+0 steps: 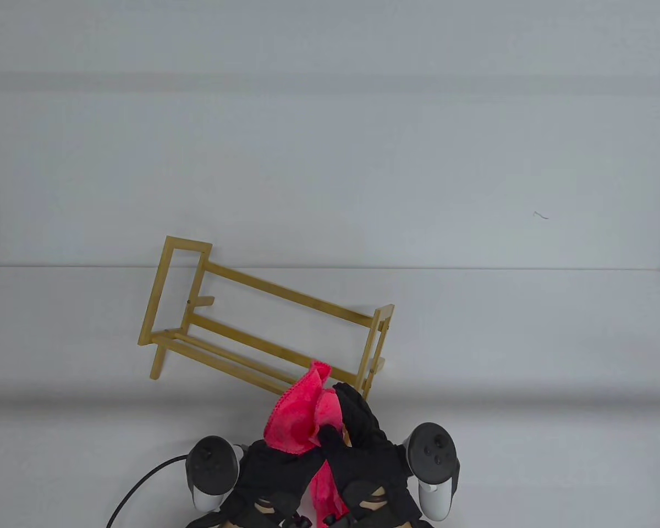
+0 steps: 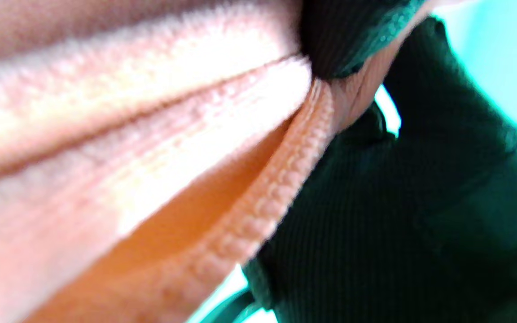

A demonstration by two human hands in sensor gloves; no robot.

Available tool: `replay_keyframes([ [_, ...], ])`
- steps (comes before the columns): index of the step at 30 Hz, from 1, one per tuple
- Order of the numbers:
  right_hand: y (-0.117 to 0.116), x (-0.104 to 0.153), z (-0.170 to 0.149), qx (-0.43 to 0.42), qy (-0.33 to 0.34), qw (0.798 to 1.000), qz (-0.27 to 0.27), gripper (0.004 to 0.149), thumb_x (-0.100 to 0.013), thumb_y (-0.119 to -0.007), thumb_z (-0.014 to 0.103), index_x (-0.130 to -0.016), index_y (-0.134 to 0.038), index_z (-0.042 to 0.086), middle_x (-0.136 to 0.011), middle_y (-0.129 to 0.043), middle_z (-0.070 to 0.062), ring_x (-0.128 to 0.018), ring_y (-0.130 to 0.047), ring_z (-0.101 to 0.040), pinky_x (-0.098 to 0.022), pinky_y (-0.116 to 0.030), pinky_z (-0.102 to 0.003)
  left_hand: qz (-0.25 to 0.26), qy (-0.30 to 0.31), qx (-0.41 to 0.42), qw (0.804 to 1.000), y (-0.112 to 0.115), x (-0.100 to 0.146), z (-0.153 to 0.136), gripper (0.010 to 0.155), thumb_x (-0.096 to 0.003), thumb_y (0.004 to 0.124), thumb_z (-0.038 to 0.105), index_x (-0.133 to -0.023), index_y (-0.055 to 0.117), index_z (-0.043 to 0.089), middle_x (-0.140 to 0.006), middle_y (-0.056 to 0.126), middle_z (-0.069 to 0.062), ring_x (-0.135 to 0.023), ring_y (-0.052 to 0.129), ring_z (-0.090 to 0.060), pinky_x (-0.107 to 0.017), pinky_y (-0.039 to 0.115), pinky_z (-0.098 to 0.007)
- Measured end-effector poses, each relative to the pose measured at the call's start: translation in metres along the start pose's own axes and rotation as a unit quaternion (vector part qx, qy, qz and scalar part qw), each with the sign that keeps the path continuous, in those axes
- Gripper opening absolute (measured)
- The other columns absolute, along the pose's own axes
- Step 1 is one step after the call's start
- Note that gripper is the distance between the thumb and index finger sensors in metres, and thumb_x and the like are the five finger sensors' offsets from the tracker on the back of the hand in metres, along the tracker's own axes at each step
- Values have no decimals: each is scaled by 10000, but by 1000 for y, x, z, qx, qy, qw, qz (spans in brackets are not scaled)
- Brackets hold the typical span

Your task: Hang square towel on book rack

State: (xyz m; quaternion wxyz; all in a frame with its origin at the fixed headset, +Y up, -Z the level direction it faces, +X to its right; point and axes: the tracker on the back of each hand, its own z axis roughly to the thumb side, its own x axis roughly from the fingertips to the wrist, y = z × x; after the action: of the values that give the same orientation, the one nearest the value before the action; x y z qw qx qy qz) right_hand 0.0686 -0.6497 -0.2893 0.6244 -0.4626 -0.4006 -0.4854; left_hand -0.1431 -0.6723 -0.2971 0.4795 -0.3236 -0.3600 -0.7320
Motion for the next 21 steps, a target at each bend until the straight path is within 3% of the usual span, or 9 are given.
replay_keyframes([
  [7,42,0,-6,56,-10,996,-69,658,-449,-712,540,-1019,-467,322,-1094,-341,-39,-1061,-308,-353,-749,-269,-569,57,-25,-16,998,-30,1,-8,553,-529,797,373,-964,652,63,-789,865,-142,-679,918,-319,-563,732,-536],
  [13,80,-1,-26,131,-59,983,-118,666,-453,-708,538,-1023,-454,306,-1091,-342,-52,-1057,-327,-354,-749,-282,-566,122,-32,-93,988,-65,-5,-3,551,-524,815,379,-954,676,62,-776,886,-140,-662,937,-316,-553,745,-533],
  [21,97,-2,-45,273,-115,947,-125,682,-461,-697,522,-1031,-413,276,-1089,-320,-61,-1054,-315,-360,-749,-278,-565,155,-69,-162,972,-97,-41,-6,554,-527,819,379,-957,675,61,-772,882,-145,-659,930,-319,-554,736,-537],
])
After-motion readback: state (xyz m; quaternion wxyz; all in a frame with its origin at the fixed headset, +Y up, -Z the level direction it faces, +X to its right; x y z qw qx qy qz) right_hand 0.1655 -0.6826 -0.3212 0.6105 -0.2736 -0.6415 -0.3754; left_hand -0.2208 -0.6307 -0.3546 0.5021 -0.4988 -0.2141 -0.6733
